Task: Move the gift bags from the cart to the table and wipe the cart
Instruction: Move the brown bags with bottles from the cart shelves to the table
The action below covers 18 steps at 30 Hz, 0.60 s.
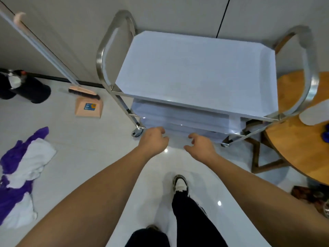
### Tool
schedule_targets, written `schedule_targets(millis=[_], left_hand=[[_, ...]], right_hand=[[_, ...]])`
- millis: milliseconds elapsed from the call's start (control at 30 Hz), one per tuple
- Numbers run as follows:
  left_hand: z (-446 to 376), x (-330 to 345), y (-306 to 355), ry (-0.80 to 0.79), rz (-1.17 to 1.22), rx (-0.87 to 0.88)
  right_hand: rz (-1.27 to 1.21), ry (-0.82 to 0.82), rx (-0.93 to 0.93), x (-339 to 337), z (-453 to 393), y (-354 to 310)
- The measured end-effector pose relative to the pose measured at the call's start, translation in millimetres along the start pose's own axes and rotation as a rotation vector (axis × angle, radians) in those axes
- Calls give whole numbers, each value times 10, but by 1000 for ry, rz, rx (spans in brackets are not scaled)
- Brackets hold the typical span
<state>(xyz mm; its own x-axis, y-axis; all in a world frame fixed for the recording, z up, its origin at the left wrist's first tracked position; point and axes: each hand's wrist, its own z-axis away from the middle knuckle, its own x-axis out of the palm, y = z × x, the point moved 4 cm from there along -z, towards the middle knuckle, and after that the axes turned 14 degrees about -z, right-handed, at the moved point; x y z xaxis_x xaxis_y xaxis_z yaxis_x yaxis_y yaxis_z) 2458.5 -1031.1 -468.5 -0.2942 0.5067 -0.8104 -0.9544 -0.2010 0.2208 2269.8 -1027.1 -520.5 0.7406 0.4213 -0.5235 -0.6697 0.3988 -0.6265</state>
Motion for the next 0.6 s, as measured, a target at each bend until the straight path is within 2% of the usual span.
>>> schedule_targets(millis=[333,467,600], left_hand=[[-1226,589,62,-18,-41,7],[-1692,969,-17,71,-74,75],[-2208,1265,-111,248,-72,113]], right_hand=[[-115,62,44,148,-1224,457],[-64,121,-10,265,-1712,754],[-2,221,-118,359,-2197,935]])
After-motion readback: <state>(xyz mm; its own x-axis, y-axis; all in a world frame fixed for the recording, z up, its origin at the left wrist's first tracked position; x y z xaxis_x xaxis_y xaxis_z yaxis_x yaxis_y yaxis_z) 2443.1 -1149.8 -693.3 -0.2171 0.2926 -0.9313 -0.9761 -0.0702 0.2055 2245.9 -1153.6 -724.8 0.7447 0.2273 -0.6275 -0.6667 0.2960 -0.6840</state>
